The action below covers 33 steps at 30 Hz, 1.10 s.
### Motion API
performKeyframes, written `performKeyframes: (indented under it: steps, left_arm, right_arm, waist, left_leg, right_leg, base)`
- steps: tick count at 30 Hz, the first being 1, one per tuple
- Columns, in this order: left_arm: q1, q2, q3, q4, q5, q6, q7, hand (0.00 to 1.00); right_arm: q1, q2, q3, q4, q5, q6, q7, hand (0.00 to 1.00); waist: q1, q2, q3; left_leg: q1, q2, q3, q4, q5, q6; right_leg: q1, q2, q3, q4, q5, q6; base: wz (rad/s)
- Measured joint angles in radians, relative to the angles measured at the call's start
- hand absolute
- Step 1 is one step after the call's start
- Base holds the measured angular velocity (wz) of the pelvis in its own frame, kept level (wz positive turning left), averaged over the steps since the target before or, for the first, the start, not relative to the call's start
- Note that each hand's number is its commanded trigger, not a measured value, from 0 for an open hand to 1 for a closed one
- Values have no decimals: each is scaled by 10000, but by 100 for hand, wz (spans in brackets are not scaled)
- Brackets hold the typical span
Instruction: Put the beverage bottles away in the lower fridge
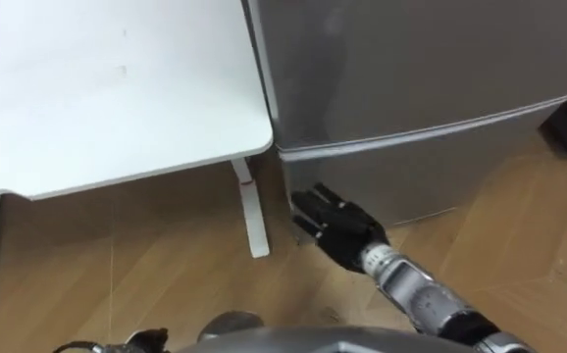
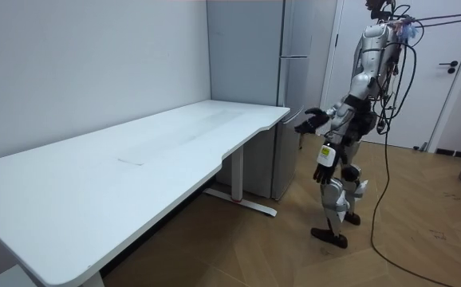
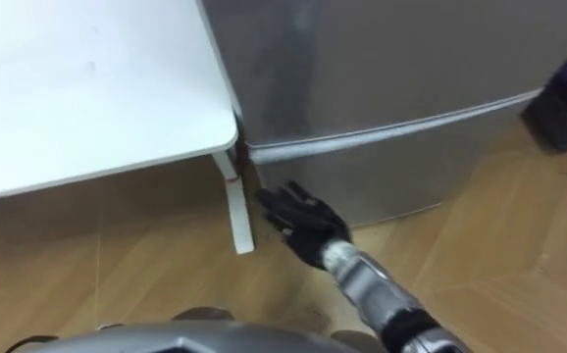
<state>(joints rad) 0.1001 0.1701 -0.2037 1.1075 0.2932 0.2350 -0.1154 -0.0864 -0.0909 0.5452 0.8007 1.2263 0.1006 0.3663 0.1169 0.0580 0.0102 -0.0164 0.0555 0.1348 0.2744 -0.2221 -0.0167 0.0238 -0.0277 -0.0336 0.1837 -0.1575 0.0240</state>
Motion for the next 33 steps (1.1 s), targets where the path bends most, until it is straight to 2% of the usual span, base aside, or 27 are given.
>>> performKeyframes:
  steps: [2, 3, 4, 7, 8, 11, 14, 15, 17, 20, 21, 22, 23, 25, 28, 29, 33]
  left_arm:
    - [-19, -21, -3, -44, -43, 11, 12, 0]
    - [-55, -19, 0, -95, -71, 57, 57, 0]
    - [-85, -17, -2, -108, -70, 62, 63, 0]
    - [-172, -48, -302, -353, -61, 184, 142, 0]
    - [-212, -48, -351, -369, -64, 219, 160, 0]
    - [-275, -77, -381, -440, -74, 279, 198, 0]
    - [-273, -172, -413, -504, -237, 275, 217, 0]
    - [-218, -170, -318, -553, -282, 261, 195, 0]
    - [-158, -168, -97, -568, -304, 249, 194, 0]
    - [-112, -138, 180, -589, -690, 221, 224, 0]
    - [-48, -32, 248, -596, -698, 202, 222, 0]
    - [55, 66, 502, -594, -724, 114, 255, 0]
    - [80, 115, 594, -574, -766, 60, 286, 0]
    - [191, 262, 953, -564, -1037, -2, 513, 0]
    - [344, 269, 1301, -566, -1043, -29, 729, 0]
    - [382, 255, 1445, -563, -1045, -54, 828, 0]
    - [714, 172, 2029, -532, -1033, -190, 917, 0]
  right_arm:
    - [-124, 26, 16, -93, 6, 232, 80, 0]
    - [-133, 30, 16, -196, 10, 354, 80, 0]
    - [-132, 5, 5, -222, 35, 407, 79, 0]
    - [-126, -118, -3, -605, 41, 566, -24, 0]
    - [-138, -123, -10, -687, 41, 584, -53, 0]
    - [-211, -156, -16, -730, 39, 739, -58, 0]
    - [-204, -294, -111, -728, -17, 857, -60, 0]
    - [-148, -354, -285, -728, -325, 862, -63, 0]
    - [-30, -405, -603, -586, -821, 843, -50, 0]
    - [102, -657, -1017, 87, -1982, 749, -62, 0]
    - [98, -740, -1181, 528, -2749, 713, -55, 0]
    - [102, -750, -1452, 1190, -3560, 625, -57, 0]
    - [105, -770, -1590, 1573, -3913, 581, -67, 0]
    - [249, -979, -2111, 2847, -5273, 519, -140, 0]
    - [497, -1200, -2585, 3709, -6126, 504, -308, 0]
    - [627, -1279, -2764, 3939, -6559, 477, -382, 0]
    - [916, -1236, -3162, 4622, -8097, 419, -687, 0]
  waist:
    - [-6, -58, 0]
    - [-7, -210, 12]
    - [-2, -275, 25]
    - [-3, -368, 56]
    - [0, -349, 62]
    - [-6, -112, 44]
    - [-51, 162, 2]
    - [-64, 257, -38]
    - [-75, 247, -37]
    - [-146, 54, -24]
    - [-287, -6, -79]
    - [-349, -158, -99]
    - [-373, -214, -116]
    - [-412, -514, -138]
    - [-427, -726, -146]
    - [-447, -734, -114]
    - [-555, -789, -72]
  left_leg:
    - [40, -7, -111, -9, 14, -7]
    - [38, -12, -184, -12, 13, -8]
    - [40, -15, -247, -11, 13, -9]
    - [42, -13, -312, 8, -12, -15]
    - [43, -12, -299, 3, -16, -15]
    - [61, -12, -290, -54, -21, -14]
    - [123, -10, -276, -76, -18, -14]
    - [132, -7, -236, -71, -12, -19]
    - [234, -22, -248, -122, 22, -31]
    - [428, -104, -272, -397, 129, -18]
    - [446, -122, -303, -431, 142, -15]
    - [470, -122, -313, -433, 141, -17]
    - [495, -122, -307, -439, 140, -17]
    - [542, -136, -299, -534, 139, -19]
    - [550, -138, -311, -537, 126, -25]
    - [555, -127, -328, -540, 121, -32]
    - [810, -79, -362, -635, 40, -68]
  right_leg:
    - [155, -8, -115, -95, -8, -3]
    - [248, -8, -193, -171, -8, -4]
    - [300, -10, -251, -174, -8, -4]
    - [300, -10, -346, -132, -7, -3]
    - [291, -11, -345, -125, -7, -4]
    - [282, -10, -343, -111, -2, -10]
    - [283, -1, -301, -113, -2, -11]
    - [285, 4, -289, -138, 3, -18]
    - [339, -8, -275, -152, -3, -27]
    - [438, -62, -261, -210, -31, -19]
    - [505, -68, -285, -309, -30, -20]
    - [525, -64, -278, -330, -28, -24]
    - [549, -64, -278, -334, -28, -24]
    - [623, -67, -281, -400, -29, -21]
    - [676, -64, -269, -438, -28, -21]
    - [693, -56, -281, -436, -27, -24]
    - [938, -6, -297, -465, -27, -24]
  base:
    - [22]
    - [15]
    - [17]
    - [3]
    - [-6]
    - [-3]
    - [-1]
    - [-5]
    - [-2]
    - [2]
    - [3]
    - [3]
    - [0]
    - [0]
    - [0]
    - [0]
    - [0]
